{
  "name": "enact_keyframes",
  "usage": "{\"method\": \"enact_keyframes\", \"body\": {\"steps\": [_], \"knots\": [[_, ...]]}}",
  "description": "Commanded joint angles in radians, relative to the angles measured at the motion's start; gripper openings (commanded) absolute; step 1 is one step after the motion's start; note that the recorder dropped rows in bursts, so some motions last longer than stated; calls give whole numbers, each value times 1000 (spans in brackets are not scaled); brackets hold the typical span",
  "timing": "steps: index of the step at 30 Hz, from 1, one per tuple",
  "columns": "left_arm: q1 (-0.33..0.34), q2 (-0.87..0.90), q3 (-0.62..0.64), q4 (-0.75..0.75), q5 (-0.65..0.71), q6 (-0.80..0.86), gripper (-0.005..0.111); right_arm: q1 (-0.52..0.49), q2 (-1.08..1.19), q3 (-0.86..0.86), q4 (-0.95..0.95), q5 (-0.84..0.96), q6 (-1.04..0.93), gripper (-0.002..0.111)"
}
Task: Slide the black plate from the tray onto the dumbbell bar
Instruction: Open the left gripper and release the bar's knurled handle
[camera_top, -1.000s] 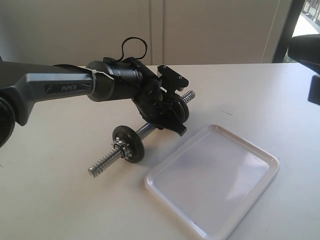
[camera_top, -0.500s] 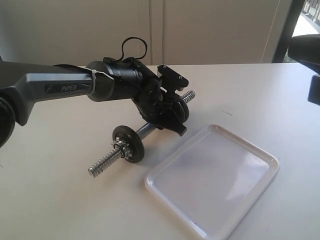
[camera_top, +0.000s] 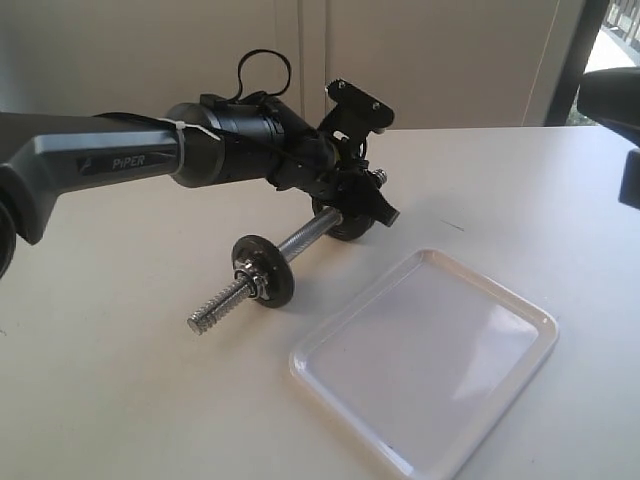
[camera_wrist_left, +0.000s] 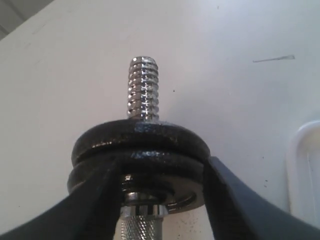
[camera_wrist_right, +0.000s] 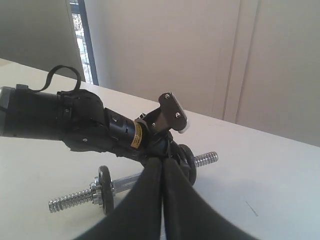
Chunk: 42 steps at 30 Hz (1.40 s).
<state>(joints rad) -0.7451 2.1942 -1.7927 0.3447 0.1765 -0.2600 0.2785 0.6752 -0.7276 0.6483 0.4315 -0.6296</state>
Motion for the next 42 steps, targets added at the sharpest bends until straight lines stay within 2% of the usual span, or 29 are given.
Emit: {"method": "enact_keyframes", "body": {"steps": [1,7,15,22,32,42], "knots": [[-5,17,0,4,11,-3,54,0,-10,2,-6,-12,6,0],[-5,17,0,7,13,-2,54,0,-10,2,-6,-12,6,0],[-5,-1,0,65,105,-2,54,0,-10,2,-6,-10,6,0],[-5,-55,0,72,129,-1,54,0,-10,2,-6,-10,6,0],[-1,-57,0,77,304,41,54,0,-18,2,-6,-10,6,0],[1,-29,0,29,314,106,54,0,-22,2,-12,-10,10,0]]}}
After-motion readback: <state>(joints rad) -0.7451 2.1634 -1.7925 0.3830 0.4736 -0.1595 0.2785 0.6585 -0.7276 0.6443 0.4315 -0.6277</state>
